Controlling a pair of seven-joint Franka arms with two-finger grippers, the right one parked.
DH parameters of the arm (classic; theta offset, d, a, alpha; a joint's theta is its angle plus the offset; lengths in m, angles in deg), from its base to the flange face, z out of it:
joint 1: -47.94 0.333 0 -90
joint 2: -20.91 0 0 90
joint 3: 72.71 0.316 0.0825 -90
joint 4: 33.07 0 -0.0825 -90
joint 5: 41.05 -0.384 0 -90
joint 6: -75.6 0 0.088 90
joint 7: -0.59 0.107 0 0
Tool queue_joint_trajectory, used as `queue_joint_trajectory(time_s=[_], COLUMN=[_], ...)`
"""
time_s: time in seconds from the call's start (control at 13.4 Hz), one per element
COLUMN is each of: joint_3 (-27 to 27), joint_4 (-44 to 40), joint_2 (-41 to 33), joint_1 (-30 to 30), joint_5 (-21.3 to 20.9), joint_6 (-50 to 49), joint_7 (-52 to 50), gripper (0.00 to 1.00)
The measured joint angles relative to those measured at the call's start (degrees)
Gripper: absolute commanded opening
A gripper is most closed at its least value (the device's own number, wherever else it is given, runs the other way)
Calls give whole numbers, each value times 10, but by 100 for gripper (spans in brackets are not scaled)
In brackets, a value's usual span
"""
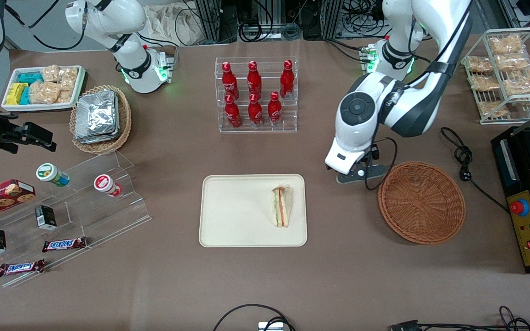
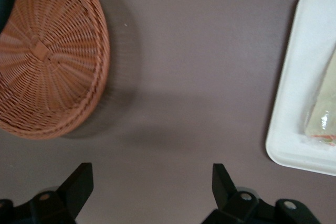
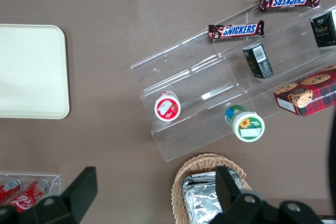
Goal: Place sandwich from basket to tray
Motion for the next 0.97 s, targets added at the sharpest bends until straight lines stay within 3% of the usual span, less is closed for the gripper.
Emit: queue_joint_trajectory(time_s=[0.3,0.52,0.75,0.97], joint_3=[35,67,126,184], joint_4=[-6,-20,-32,-36], joint_2=[-16,-26,-46,-75], joint_1=[1,1,2,3], joint_5=[44,52,98,114], joint_6=[0,0,-7,-43], joint_7=[69,117,213,289], gripper=[100,100,100,100])
